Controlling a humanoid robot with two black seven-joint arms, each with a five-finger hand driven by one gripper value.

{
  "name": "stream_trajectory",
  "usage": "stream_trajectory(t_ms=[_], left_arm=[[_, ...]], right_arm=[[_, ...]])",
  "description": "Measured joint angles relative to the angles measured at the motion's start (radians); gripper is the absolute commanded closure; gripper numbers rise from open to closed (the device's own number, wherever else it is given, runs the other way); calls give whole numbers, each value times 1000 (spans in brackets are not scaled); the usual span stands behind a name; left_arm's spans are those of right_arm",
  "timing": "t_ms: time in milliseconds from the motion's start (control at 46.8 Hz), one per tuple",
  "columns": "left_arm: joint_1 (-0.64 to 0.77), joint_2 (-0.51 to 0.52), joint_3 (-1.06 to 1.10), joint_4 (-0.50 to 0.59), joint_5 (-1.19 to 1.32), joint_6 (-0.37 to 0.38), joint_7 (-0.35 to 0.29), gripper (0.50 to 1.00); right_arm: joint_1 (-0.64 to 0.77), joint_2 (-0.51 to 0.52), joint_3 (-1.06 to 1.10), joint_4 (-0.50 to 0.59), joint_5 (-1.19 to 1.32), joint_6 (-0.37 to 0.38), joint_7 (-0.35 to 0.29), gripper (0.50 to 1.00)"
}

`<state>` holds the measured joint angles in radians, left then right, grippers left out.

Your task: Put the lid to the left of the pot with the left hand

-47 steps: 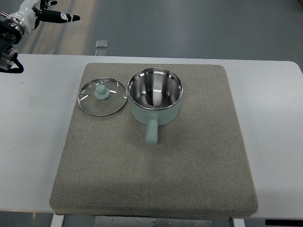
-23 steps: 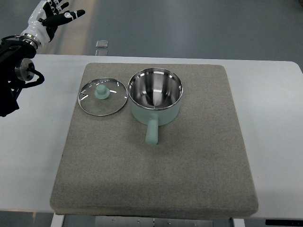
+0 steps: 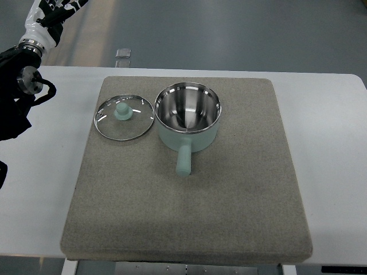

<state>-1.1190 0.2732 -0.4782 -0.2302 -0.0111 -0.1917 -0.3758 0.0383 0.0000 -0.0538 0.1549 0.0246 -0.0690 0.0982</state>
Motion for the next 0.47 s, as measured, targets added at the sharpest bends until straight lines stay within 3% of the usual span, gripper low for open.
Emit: stream_trajectory(t_ms=[470], left_arm=[[8,-13,0,0,-1,0,0,514]], right_arm=[[1,0,0,0,-1,5,0,579]])
